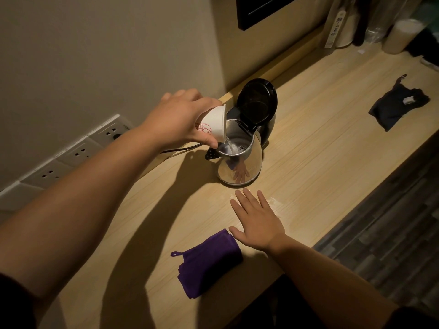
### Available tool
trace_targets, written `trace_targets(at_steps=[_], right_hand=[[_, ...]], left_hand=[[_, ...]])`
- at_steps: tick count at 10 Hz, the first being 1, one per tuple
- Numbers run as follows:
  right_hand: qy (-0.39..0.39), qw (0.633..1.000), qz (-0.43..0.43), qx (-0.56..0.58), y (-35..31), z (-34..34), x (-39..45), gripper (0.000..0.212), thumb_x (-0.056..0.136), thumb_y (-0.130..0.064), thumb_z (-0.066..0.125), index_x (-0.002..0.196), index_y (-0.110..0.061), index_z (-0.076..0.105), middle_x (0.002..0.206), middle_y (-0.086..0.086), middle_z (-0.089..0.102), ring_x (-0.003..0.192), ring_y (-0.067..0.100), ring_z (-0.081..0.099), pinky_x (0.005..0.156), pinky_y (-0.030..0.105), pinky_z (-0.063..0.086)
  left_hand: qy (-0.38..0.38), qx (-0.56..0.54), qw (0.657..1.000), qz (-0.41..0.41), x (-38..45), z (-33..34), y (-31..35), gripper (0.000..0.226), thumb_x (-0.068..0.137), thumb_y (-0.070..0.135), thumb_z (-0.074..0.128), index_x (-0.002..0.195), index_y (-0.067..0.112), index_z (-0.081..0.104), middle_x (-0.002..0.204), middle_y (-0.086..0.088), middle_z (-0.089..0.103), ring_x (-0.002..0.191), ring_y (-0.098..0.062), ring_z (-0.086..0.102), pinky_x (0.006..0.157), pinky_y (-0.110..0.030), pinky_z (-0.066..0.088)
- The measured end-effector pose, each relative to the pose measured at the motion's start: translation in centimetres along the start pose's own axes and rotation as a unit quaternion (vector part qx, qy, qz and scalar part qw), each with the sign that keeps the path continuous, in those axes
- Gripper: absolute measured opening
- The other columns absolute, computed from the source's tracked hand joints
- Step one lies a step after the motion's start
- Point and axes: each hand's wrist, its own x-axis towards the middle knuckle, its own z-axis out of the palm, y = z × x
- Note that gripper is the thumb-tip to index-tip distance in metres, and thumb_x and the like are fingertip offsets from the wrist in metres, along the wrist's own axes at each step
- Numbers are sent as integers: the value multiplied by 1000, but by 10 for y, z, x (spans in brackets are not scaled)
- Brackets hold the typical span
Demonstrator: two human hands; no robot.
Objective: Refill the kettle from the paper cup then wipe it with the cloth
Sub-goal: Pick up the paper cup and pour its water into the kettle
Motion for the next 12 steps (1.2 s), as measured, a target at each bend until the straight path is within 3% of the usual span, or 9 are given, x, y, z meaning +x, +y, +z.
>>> trace_targets(at_steps=[2,5,7,10,11,12], right_hand=[[0,1000,-1,3,0,0,0,81,92,-70,18,155,-20,26,165,10,12,151,31,3,119,56,-1],[-8,1000,0,3,0,-2,-1,82,91,-70,16,155,-21,22,165,9,8,151,31,-1,119,55,-5],[0,1000,-3,5,-1,-1,-1,81,91,-70,17,154,-19,26,165,10,12,151,32,3,119,57,0],[-1,1000,-3,3,0,-2,-1,81,92,-70,17,155,-20,24,165,9,10,151,31,0,119,55,-5],[4,1000,-2,2,0,-1,0,81,92,-70,18,154,-20,27,164,10,12,151,31,3,119,56,-3],[3,1000,-2,1,0,-1,-1,81,92,-70,18,154,-19,27,164,10,13,151,31,3,119,56,-1]], left_hand=[[-7,25,1000,18,4,-4,3,93,58,82,49,140,39,40,126,-7,49,117,-29,41,90,-41,29],[13,193,977,90,14,-4,11,90,64,80,54,141,37,38,124,-6,51,113,-30,45,89,-42,31],[17,196,976,98,14,-1,14,91,64,79,58,141,36,38,123,-6,52,112,-29,45,86,-40,29],[30,207,972,102,15,-2,18,89,67,76,58,143,35,35,127,-6,49,115,-29,43,88,-41,29],[47,186,976,103,16,-1,18,85,69,73,57,142,35,38,126,-6,49,114,-29,43,88,-42,30],[75,74,992,65,7,6,17,80,71,67,62,140,33,43,124,-8,50,112,-29,43,90,-41,30]])
